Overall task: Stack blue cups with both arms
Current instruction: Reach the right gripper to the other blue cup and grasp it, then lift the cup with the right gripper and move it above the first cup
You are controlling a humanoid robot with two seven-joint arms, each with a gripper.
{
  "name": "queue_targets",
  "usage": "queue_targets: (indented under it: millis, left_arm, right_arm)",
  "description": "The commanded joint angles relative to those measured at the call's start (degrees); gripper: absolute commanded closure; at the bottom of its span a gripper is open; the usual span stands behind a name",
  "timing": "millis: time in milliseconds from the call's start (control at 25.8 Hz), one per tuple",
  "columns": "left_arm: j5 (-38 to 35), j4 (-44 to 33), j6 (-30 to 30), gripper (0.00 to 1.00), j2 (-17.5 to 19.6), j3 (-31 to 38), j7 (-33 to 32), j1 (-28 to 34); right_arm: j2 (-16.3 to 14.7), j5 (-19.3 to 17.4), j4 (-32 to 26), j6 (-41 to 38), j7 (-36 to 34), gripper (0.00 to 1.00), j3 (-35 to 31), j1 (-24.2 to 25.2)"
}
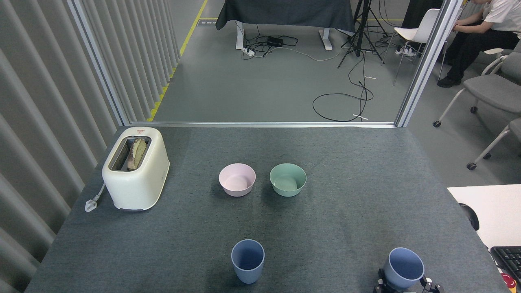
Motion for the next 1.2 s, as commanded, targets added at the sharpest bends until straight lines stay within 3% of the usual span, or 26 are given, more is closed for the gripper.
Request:
queue_targets:
  millis: [0, 77, 232, 426, 581, 813, 929, 1161]
  left_arm:
    - [0.0, 0.0, 0.0, 0.00, 0.0, 0.0, 0.0, 0.0]
    - [0.0, 0.0, 0.1, 0.00, 0.0, 0.0, -0.1, 0.0]
    - [0.1, 0.0, 0.1, 0.00, 0.0, -0.1, -0.1, 0.1]
    - [0.8, 0.0, 0.1, 0.00, 0.0, -0.2, -0.1, 0.1]
    - [0.8, 0.0, 0.1, 0.00, 0.0, -0.4, -0.1, 0.1]
    - [0.8, 0.0, 0.1, 0.00, 0.1, -0.4, -0.1, 0.3]
    - [0.8, 0.1, 0.1, 0.00, 0.2, -0.2, 0.0, 0.3]
    - [0.8, 0.2, 0.1, 0.00, 0.2, -0.3, 0.0, 0.3]
  right_arm:
    - [-0.3, 0.1, 0.1, 0.2, -0.1, 0.21, 0.2, -0.3]
    - [-0.3, 0.2, 0.1, 0.3, -0.1, 0.30, 0.2, -0.2]
    - [-0.2, 1.1, -0.1, 0.3, -0.3, 0.37, 0.2, -0.3]
    - [0.5, 1.4, -7.1, -0.1, 0.1, 0.37, 1.4, -0.3]
    - [1.1, 1.8, -10.5, 0.4, 4.0, 0.37, 8.6, -4.1]
    - [11.5, 9.1, -10.8, 1.7, 9.2, 0.35, 19.3, -10.5]
    - [15.6, 10.0, -10.8, 1.8, 11.6, 0.35, 24.7, -11.0]
    - [17.3, 11.5, -15.5, 1.9, 14.2, 0.34, 32.1, -8.7]
